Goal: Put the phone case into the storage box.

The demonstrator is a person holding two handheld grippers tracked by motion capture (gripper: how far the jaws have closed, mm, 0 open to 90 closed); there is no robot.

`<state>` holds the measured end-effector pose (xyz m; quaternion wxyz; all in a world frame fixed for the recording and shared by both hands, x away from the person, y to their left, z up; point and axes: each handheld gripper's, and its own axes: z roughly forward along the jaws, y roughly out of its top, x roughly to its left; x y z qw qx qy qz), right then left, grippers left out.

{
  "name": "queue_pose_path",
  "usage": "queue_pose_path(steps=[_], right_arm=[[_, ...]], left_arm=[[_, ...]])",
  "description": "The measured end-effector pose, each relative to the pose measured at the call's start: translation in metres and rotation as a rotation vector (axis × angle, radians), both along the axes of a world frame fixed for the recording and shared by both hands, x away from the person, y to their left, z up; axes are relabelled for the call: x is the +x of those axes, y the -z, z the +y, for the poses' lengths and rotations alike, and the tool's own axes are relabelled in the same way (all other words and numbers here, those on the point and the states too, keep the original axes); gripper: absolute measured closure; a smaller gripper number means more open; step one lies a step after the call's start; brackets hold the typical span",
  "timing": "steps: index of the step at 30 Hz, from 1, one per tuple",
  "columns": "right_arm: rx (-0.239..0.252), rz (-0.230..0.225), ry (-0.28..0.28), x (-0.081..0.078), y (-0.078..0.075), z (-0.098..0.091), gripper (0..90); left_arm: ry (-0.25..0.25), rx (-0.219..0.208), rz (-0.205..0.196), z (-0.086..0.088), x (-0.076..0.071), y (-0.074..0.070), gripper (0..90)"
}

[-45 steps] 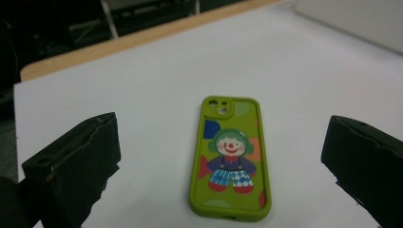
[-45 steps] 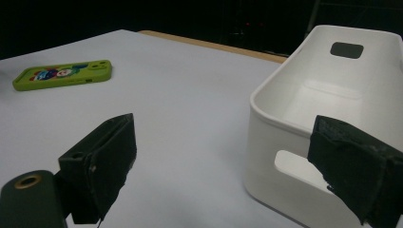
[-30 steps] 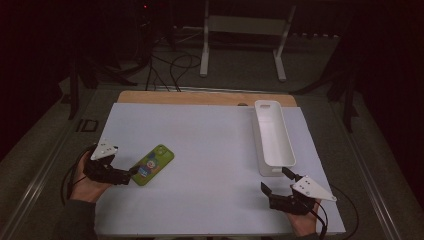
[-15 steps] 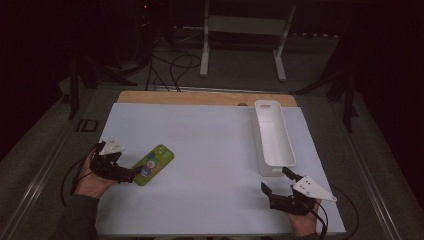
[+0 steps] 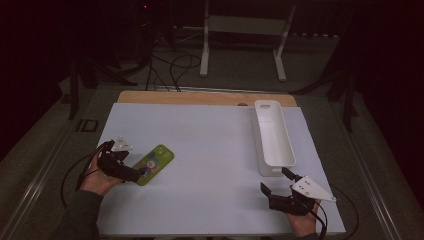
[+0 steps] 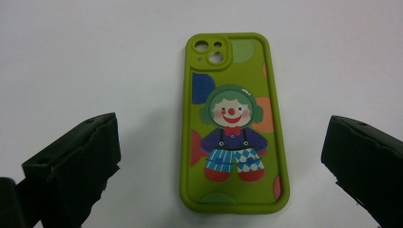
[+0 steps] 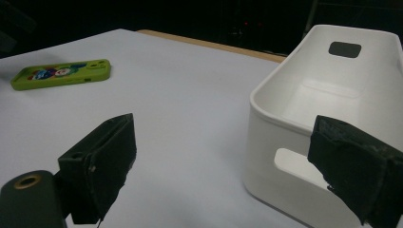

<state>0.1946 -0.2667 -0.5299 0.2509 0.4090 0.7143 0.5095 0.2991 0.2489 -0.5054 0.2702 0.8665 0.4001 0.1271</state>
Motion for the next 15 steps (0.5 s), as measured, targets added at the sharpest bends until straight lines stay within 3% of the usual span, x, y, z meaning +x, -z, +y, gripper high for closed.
queue_pose_path(steps=[15], right_arm=[[-0.004,0.000,-0.001,0.000,0.000,0.000,8.8]], left_arm=[[0.012,0.047,0.058,-0.007,0.007,0.011,0.0]])
